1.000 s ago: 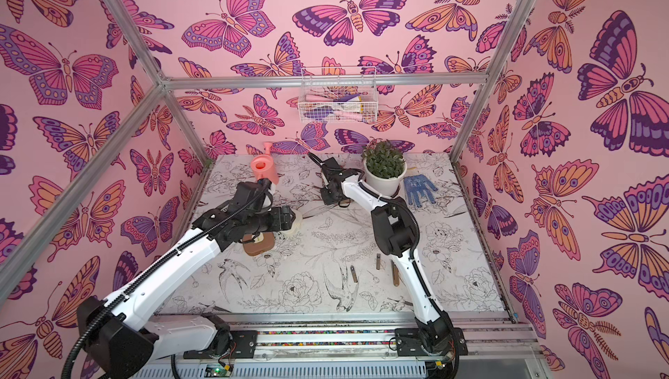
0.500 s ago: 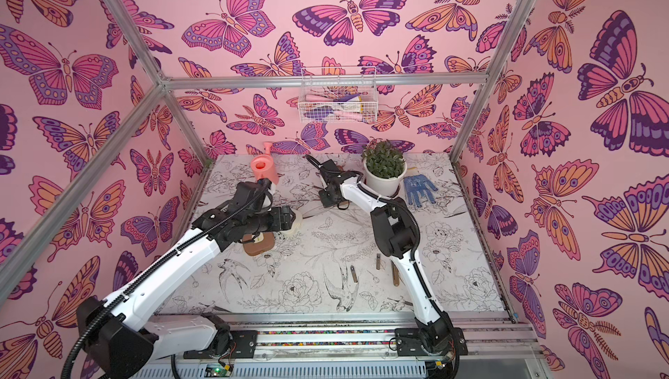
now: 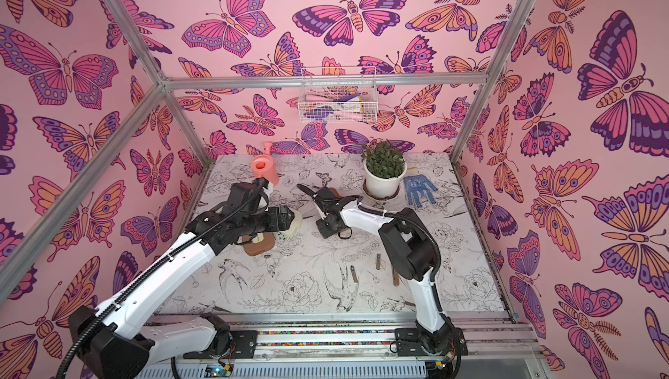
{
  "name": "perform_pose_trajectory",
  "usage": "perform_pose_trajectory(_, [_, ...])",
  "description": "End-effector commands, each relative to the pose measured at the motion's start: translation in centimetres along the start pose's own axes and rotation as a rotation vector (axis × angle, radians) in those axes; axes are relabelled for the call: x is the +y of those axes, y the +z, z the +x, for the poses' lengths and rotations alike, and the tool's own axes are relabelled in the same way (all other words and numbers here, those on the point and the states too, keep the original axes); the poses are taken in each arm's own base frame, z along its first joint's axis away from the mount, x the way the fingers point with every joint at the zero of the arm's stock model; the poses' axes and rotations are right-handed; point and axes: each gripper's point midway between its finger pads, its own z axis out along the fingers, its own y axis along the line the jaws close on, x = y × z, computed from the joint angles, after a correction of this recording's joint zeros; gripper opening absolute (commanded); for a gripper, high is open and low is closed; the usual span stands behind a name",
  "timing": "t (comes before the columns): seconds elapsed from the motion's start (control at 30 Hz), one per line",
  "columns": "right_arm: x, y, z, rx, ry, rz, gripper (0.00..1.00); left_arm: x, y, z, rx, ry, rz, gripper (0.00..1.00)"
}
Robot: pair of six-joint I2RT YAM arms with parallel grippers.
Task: Organize nail clipper sets
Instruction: Move the storage box to the center of the board, then pick up the nail clipper from the center of the board.
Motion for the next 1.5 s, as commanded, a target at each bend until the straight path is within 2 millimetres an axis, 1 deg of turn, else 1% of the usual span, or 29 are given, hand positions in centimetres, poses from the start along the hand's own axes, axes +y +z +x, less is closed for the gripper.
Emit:
perform_pose_trajectory(0.0, [3.3,-0.7,3.4,0.044,-0.032,-0.054,0.00,0.7,-0.6,1.0,0.021,-0.010,-0.015,0.84])
perform_pose_trajectory(0.13, [6.3,-2.0,5.2,0.027,-0.007,-0.093,0.00,0.9,-0.8,1.2,0.022,-0.013,-0.019,0.84])
perform_pose_trajectory(0.23, [8.1,-2.5,6.1,0.018,-0.010,-0.106,0.00,0.9,-0.9,1.4,0.026,-0.018,-0.017,0.84])
perform_pose_trajectory(0.37, [8.8,-2.5,7.3,0.020,-0.053,-0.077,0.00,0.9,-0.9,1.7,0.031,-0.021,-0.013,0.84])
perform_pose_trajectory(0.5, [8.3,-2.0,8.6,0.050,-0.086,-0.061,0.00,1.1,-0.8,1.8,0.032,-0.017,-0.016,0.84])
perform_pose_trajectory(0.6, [8.3,-1.9,8.9,0.059,-0.097,-0.061,0.00,1.2,-0.7,1.8,0.034,-0.017,-0.023,0.84])
perform_pose_trajectory(0.7, [8.3,-2.1,8.4,0.056,-0.086,-0.055,0.01,1.3,-0.6,1.9,0.037,-0.021,-0.029,0.84])
perform_pose_trajectory(0.73, [8.2,-2.3,8.2,0.051,-0.079,-0.046,0.06,1.3,-0.5,1.9,0.037,-0.021,-0.029,0.84])
perform_pose_trajectory(0.8, [8.0,-3.0,7.4,0.029,-0.064,-0.028,0.14,1.3,-0.5,2.0,0.042,-0.018,-0.027,0.85])
perform_pose_trajectory(0.87, [7.7,-4.3,6.2,-0.003,-0.051,-0.005,0.19,1.2,-0.4,2.0,0.045,-0.016,-0.025,0.85])
perform_pose_trajectory(0.97, [7.2,-7.5,4.2,-0.075,-0.027,0.015,0.26,1.2,-0.5,2.1,0.050,-0.016,-0.021,0.86])
perform_pose_trajectory(1.0, [6.9,-9.0,3.7,-0.101,-0.014,0.024,0.28,1.1,-0.5,2.2,0.050,-0.017,-0.018,0.86])
perform_pose_trajectory(1.07, [5.8,-11.6,3.3,-0.137,0.023,0.062,0.33,1.1,-0.6,2.3,0.053,-0.019,-0.011,0.86])
perform_pose_trajectory(1.13, [3.6,-13.9,4.0,-0.155,0.080,0.134,0.37,1.0,-0.7,2.4,0.056,-0.021,-0.002,0.86])
perform_pose_trajectory(1.17, [2.2,-15.3,4.7,-0.159,0.120,0.170,0.40,0.9,-0.8,2.5,0.057,-0.022,0.002,0.86])
perform_pose_trajectory(1.23, [-0.6,-16.3,7.2,-0.110,0.200,0.225,0.45,0.9,-0.9,2.7,0.059,-0.026,0.009,0.87])
perform_pose_trajectory(1.3, [-3.5,-16.7,10.5,-0.044,0.286,0.277,0.48,0.9,-1.0,2.9,0.061,-0.029,0.017,0.87])
perform_pose_trajectory(1.33, [-4.6,-16.9,11.9,-0.019,0.319,0.298,0.49,0.8,-1.0,3.0,0.063,-0.031,0.021,0.87])
perform_pose_trajectory(1.4, [-6.7,-17.0,15.1,0.027,0.395,0.330,0.56,0.6,-1.1,3.2,0.069,-0.035,0.033,0.86])
perform_pose_trajectory(1.47, [-8.2,-16.6,17.6,0.061,0.477,0.329,0.63,0.5,-1.1,3.3,0.076,-0.037,0.042,0.86])
